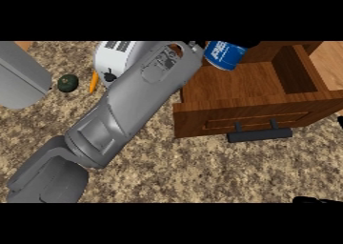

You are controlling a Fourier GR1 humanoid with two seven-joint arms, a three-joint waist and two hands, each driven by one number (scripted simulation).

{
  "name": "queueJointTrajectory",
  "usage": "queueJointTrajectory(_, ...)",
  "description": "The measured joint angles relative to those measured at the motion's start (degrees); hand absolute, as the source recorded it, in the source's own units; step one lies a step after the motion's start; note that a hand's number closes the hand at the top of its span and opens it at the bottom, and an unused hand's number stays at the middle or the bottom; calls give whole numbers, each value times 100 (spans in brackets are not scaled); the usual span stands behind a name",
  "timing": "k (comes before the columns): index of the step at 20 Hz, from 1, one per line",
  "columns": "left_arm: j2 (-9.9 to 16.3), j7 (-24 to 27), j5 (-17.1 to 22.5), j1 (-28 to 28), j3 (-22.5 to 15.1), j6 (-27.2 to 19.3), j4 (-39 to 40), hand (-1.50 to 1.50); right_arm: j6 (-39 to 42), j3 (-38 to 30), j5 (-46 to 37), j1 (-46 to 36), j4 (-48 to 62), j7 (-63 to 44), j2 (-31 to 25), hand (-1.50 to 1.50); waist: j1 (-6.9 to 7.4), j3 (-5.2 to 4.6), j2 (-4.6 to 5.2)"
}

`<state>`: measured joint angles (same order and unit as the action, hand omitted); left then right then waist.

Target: Pick up the can, place it into the drawer and close the drawer

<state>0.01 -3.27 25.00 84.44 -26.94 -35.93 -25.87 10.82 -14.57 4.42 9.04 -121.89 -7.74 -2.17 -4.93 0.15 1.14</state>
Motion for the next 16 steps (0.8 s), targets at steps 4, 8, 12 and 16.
queueJointTrajectory(4,-1,175,105,38,-147,-1,241,150,7,39,-33,-1,-19,33,14,-150,-57,1,17)
queueJointTrajectory(8,0,320,188,-26,-367,-24,370,150,-10,73,-56,-94,-37,3,1,-150,-118,2,37)
queueJointTrajectory(12,-1,374,250,-54,-590,-155,440,-150,-2,131,-113,-129,52,102,28,-150,-170,4,48)
queueJointTrajectory(16,-1,397,374,-144,-751,-387,445,-150,34,67,-60,-275,126,56,-84,-150,-231,4,63)
